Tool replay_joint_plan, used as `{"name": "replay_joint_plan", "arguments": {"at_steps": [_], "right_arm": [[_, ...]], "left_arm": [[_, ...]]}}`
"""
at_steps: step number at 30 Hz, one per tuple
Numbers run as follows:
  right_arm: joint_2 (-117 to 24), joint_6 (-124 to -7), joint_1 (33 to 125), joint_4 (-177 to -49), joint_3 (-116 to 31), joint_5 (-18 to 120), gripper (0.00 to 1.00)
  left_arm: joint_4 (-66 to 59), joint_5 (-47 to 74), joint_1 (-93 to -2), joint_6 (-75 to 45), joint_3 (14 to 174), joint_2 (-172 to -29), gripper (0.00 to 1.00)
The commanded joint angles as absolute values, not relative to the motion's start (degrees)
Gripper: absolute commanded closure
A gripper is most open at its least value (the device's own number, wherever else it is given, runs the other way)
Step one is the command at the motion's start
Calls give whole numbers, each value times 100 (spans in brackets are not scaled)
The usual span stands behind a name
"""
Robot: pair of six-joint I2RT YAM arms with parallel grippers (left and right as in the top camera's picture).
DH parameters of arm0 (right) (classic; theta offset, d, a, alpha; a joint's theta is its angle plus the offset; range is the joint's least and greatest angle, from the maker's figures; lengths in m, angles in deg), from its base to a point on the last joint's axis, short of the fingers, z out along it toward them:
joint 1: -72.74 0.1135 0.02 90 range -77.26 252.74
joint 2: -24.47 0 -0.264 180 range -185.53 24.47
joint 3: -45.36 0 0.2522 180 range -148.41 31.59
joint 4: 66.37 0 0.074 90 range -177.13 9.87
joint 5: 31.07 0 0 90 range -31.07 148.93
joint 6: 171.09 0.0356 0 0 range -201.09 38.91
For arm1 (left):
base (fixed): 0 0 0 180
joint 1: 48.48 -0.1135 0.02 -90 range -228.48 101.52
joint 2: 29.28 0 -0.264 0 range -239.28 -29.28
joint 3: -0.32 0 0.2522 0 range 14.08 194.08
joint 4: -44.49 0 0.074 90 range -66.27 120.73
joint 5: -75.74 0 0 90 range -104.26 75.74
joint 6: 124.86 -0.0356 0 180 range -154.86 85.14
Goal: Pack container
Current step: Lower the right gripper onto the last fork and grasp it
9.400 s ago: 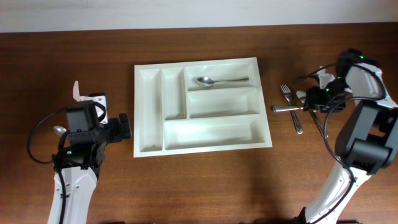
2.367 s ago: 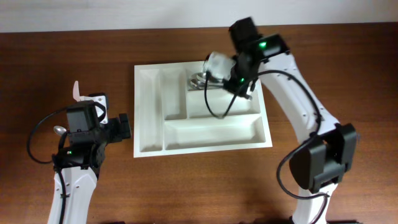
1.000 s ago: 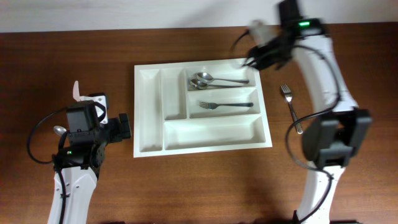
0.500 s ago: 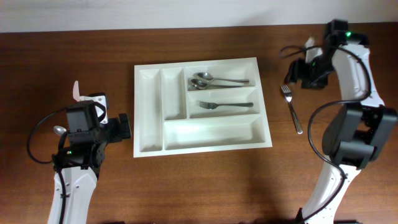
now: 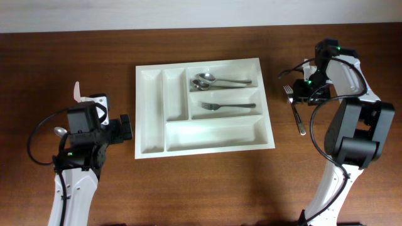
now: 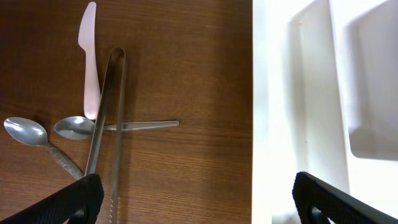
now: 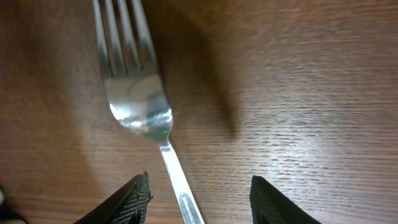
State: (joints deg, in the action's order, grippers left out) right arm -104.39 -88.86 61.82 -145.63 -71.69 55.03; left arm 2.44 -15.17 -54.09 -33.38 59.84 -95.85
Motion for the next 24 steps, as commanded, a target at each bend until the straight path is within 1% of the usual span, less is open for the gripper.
{"name": "replay_joint_plan", "arguments": {"at_steps": [1, 6, 10, 14, 18, 20, 21, 24], "right_arm": [[-10428, -9286, 6350, -14552, -7003, 5492, 47], [-10428, -9240, 6523, -14346, -6865, 5642, 47], [-10428, -8906, 6571, -14219, -6767, 5966, 47], [-10428, -8650, 6554, -14001, -6568, 5962, 58], [-10428, -8561, 6560, -13824, -6408, 5966, 73], [-10428, -8495, 6560, -13769, -6341, 5962, 85], [-10428, -8462, 6560, -13756, -6308, 5964, 95], [-10428, -8462, 6560, -13771, -6293, 5966, 96]], "left_arm": [[237, -1558, -5428, -3411, 6106, -9620, 1], [237, -1558, -5428, -3411, 6106, -9620, 1], [235, -1558, -5428, -3411, 6106, -9620, 1], [237, -1558, -5428, -3411, 6106, -9620, 1], [237, -1558, -5428, -3411, 6106, -9620, 1], [237, -1558, -5428, -3411, 6106, -9620, 1], [237, -1558, -5428, -3411, 6106, -9620, 1], [237, -1558, -5428, -3411, 6106, -9620, 1]]}}
